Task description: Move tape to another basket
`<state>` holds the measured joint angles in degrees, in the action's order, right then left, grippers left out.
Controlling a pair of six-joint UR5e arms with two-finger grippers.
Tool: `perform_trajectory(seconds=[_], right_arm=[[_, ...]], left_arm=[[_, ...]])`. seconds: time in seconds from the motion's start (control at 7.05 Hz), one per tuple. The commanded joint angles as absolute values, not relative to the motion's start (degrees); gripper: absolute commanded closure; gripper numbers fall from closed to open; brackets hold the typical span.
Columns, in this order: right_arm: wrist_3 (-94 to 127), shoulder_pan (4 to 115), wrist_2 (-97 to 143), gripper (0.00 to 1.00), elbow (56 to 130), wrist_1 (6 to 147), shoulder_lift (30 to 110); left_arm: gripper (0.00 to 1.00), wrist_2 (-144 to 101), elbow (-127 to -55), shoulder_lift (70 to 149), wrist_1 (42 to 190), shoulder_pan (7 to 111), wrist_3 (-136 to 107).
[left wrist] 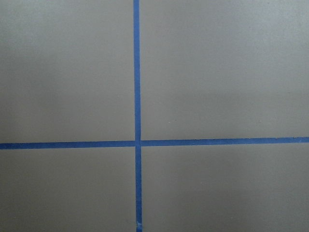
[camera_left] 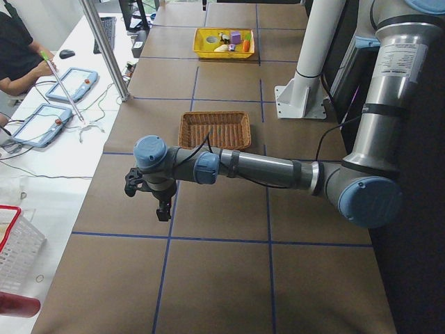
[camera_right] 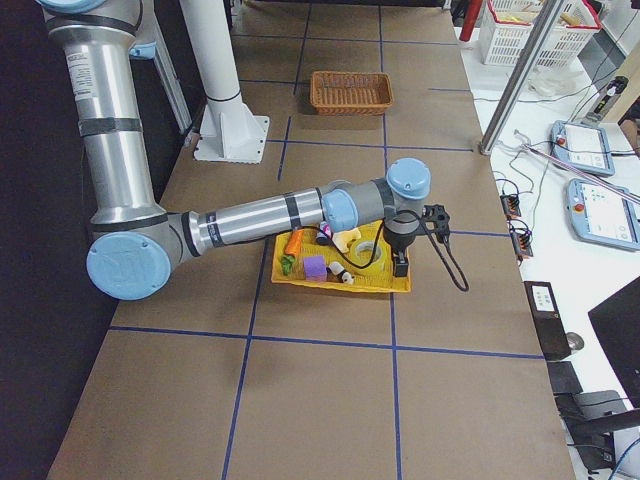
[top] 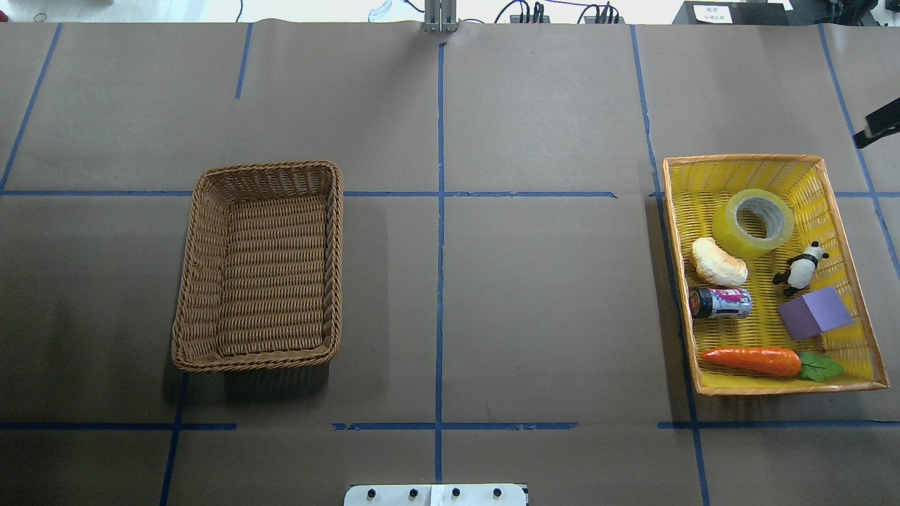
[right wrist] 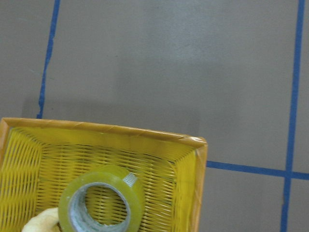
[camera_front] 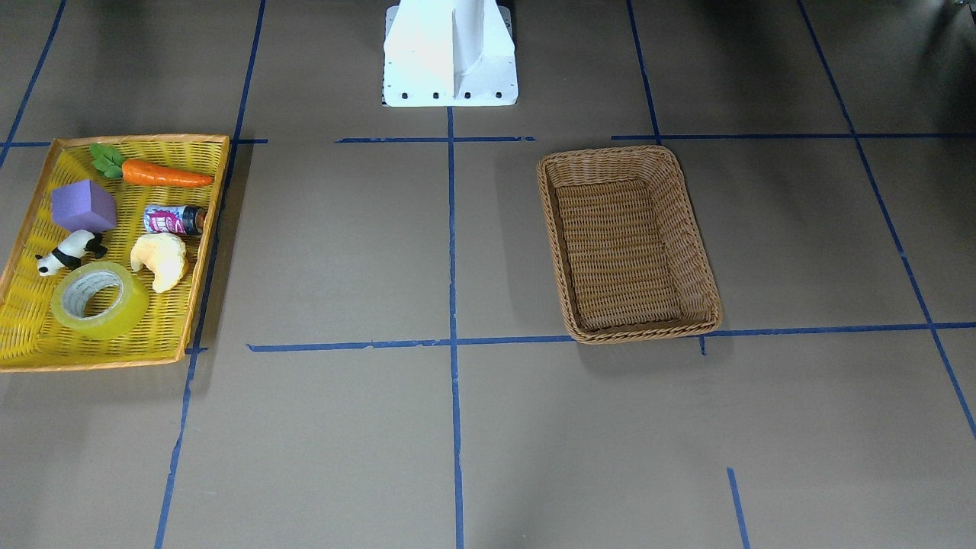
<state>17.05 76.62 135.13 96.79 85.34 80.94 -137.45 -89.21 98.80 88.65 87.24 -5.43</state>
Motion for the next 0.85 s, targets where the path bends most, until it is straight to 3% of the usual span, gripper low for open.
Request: perform_trajectory(seconds=[0.0, 0.71], right_arm=[[23.87, 70.43, 134.65, 0.0, 95.55, 77.74, 80.42], [24.87, 63.72, 128.93, 0.0, 86.68, 69.96, 80.07]], left_arm=[[0.0, -137.46, -89.21, 98.88, 88.59, 86.75, -5.54], [0.0, -137.64, -89.21, 98.96, 88.59, 86.66, -5.62]])
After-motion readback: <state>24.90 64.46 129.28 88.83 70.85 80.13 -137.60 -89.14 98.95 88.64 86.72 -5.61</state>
